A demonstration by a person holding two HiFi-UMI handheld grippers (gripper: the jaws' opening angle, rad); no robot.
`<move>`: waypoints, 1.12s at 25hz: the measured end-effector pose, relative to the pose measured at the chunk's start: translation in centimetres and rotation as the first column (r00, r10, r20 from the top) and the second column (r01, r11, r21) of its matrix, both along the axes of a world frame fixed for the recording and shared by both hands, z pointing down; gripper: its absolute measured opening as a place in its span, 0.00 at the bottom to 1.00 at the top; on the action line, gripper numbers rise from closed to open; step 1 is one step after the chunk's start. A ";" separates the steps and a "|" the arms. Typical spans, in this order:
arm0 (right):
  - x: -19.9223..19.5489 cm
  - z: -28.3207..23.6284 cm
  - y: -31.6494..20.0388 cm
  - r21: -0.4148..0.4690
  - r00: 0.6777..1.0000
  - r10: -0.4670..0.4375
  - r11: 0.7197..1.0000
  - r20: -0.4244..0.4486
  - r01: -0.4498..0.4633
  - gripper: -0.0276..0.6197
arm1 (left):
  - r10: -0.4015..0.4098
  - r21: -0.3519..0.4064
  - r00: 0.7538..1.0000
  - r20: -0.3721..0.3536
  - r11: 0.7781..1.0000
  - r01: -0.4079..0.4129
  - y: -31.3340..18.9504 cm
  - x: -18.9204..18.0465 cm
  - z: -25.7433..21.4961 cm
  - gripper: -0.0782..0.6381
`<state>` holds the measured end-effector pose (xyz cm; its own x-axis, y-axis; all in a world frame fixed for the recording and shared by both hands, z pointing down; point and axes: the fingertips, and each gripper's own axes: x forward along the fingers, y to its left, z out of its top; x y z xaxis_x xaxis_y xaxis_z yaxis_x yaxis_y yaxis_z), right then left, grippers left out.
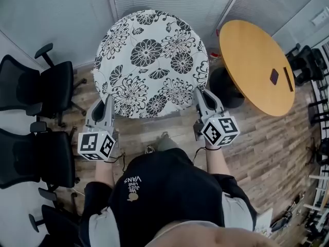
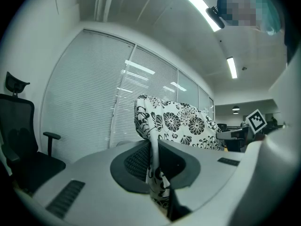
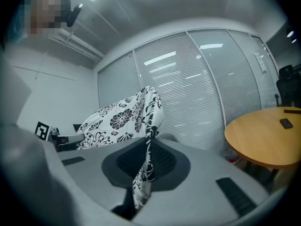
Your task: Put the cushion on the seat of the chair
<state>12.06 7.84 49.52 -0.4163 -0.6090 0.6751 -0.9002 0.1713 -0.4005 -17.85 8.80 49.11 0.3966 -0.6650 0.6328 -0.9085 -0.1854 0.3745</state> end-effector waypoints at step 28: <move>0.2 -0.2 -0.4 0.000 1.000 -0.023 1.000 0.006 0.023 0.09 | -0.037 -0.001 0.999 -0.004 0.999 0.037 0.3 0.0 0.1 0.16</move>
<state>12.23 7.48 49.36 -0.4340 -0.5991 0.6729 -0.8937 0.1920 -0.4055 -17.85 9.08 49.22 0.3741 -0.6790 0.6317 -0.9132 -0.1512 0.3783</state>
